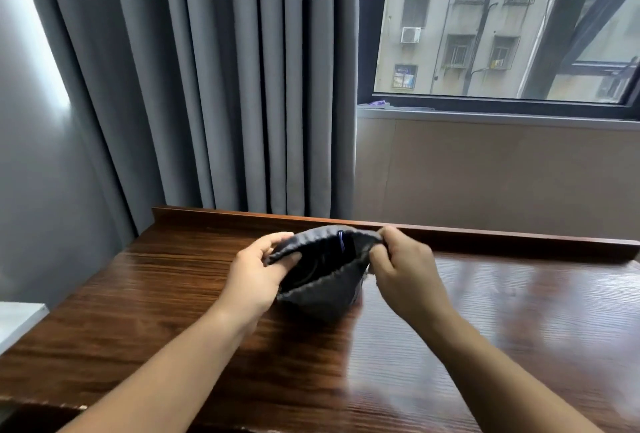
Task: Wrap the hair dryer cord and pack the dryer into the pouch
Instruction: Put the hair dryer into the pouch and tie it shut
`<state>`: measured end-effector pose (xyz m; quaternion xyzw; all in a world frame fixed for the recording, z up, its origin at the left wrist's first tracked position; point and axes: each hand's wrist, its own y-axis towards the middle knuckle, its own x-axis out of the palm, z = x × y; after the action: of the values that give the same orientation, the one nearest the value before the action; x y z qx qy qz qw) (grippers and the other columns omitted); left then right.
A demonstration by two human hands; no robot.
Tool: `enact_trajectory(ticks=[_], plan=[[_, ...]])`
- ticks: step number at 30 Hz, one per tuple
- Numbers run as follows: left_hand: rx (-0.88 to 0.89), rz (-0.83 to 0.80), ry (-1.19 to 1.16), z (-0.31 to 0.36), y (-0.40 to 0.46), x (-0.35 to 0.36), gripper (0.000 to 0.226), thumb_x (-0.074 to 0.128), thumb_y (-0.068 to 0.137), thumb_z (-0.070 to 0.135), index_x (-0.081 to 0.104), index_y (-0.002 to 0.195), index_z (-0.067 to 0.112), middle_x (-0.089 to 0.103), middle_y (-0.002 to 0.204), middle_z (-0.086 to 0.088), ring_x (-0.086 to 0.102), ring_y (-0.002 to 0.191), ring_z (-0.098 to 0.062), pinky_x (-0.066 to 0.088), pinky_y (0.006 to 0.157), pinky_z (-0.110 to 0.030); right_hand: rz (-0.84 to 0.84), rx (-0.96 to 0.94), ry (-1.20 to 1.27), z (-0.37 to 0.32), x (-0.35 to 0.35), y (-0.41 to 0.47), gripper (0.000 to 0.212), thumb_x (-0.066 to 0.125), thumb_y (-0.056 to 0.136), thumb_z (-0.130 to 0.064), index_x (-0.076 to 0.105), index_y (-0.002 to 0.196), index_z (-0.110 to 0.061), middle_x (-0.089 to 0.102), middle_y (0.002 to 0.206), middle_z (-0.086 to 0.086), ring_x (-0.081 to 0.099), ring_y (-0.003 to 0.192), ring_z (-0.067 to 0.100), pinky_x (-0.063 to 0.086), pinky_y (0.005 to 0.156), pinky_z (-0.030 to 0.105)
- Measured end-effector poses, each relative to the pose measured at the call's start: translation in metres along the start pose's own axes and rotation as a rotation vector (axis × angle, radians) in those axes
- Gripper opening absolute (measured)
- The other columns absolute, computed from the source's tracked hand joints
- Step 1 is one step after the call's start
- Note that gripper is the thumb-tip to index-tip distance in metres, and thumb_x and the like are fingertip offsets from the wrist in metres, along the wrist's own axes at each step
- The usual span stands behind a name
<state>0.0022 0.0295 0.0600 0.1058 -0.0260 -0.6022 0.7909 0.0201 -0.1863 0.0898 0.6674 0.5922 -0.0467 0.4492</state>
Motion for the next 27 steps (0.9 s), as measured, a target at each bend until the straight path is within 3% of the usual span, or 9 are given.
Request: enact_trajectory(ticks=[3, 7, 11, 13, 17, 20, 22, 27], plan=[[0.017, 0.008, 0.010, 0.017, 0.018, -0.003, 0.031, 0.060, 0.089, -0.005, 0.076, 0.103, 0.017, 0.079, 0.094, -0.002, 0.073, 0.094, -0.019, 0.057, 0.074, -0.026, 0.048, 0.002, 0.001, -0.020, -0.012, 0.029, 0.022, 0.042, 0.084, -0.022, 0.048, 0.066, -0.011, 0.060, 0.059, 0.005, 0.056, 0.062, 0.028, 0.046, 0.059, 0.041], [0.024, -0.003, 0.120, 0.037, 0.039, -0.010, 0.041, 0.046, 0.090, -0.008, 0.076, 0.102, 0.016, 0.078, 0.096, -0.005, 0.072, 0.097, -0.023, 0.059, 0.086, -0.036, 0.014, 0.055, -0.023, -0.028, -0.019, 0.055, 0.024, 0.044, 0.088, -0.019, 0.057, 0.070, -0.011, 0.065, 0.066, 0.001, 0.058, 0.070, 0.023, 0.042, 0.061, 0.034], [0.053, -0.031, 0.136, 0.066, 0.058, -0.021, 0.025, 0.059, 0.091, -0.001, 0.075, 0.099, 0.016, 0.077, 0.097, -0.008, 0.072, 0.092, -0.023, 0.058, 0.084, -0.035, 0.006, 0.088, 0.004, -0.033, -0.031, 0.082, 0.028, 0.042, 0.089, -0.019, 0.063, 0.073, -0.010, 0.068, 0.073, 0.003, 0.059, 0.073, 0.023, 0.046, 0.065, 0.035], [0.093, -0.091, 0.116, 0.082, 0.067, -0.027, 0.017, 0.065, 0.089, 0.000, 0.074, 0.098, 0.012, 0.077, 0.093, -0.011, 0.071, 0.086, -0.023, 0.057, 0.081, -0.034, 0.009, 0.111, 0.020, -0.038, -0.038, 0.097, 0.029, 0.042, 0.089, -0.017, 0.064, 0.073, -0.006, 0.067, 0.070, 0.003, 0.056, 0.068, 0.023, 0.043, 0.060, 0.033], [0.136, -0.114, 0.049, 0.107, 0.079, -0.033, 0.012, 0.067, 0.087, -0.003, 0.068, 0.091, 0.008, 0.071, 0.082, -0.007, 0.066, 0.077, -0.014, 0.054, 0.068, -0.017, -0.013, 0.147, 0.058, -0.046, -0.049, 0.117, 0.032, 0.041, 0.090, -0.014, 0.065, 0.071, -0.007, 0.062, 0.060, -0.002, 0.047, 0.053, 0.016, 0.033, 0.049, 0.028], [0.144, -0.099, -0.013, 0.118, 0.084, -0.039, 0.005, 0.068, 0.086, -0.001, 0.070, 0.091, -0.001, 0.071, 0.081, -0.008, 0.068, 0.075, -0.011, 0.056, 0.066, -0.017, -0.008, 0.163, 0.150, -0.050, -0.054, 0.121, 0.033, 0.040, 0.090, -0.013, 0.064, 0.068, -0.008, 0.059, 0.054, -0.004, 0.041, 0.039, 0.009, 0.031, 0.044, 0.027], [0.125, -0.123, -0.064, 0.120, 0.085, -0.043, 0.015, 0.065, 0.090, 0.003, 0.070, 0.095, -0.009, 0.073, 0.081, -0.010, 0.071, 0.076, -0.012, 0.058, 0.064, -0.018, -0.009, 0.159, 0.163, -0.052, -0.056, 0.121, 0.034, 0.041, 0.090, -0.013, 0.061, 0.062, -0.012, 0.056, 0.050, -0.005, 0.037, 0.033, 0.006, 0.029, 0.044, 0.027], [0.033, -0.252, -0.116, 0.110, 0.080, -0.047, 0.027, 0.052, 0.100, 0.012, 0.070, 0.104, -0.007, 0.076, 0.096, -0.013, 0.072, 0.090, -0.019, 0.062, 0.073, -0.026, -0.051, 0.193, 0.195, -0.050, -0.059, 0.115, 0.034, 0.040, 0.089, -0.012, 0.054, 0.058, -0.014, 0.041, 0.030, -0.010, 0.030, 0.029, 0.007, 0.025, 0.036, 0.021]])
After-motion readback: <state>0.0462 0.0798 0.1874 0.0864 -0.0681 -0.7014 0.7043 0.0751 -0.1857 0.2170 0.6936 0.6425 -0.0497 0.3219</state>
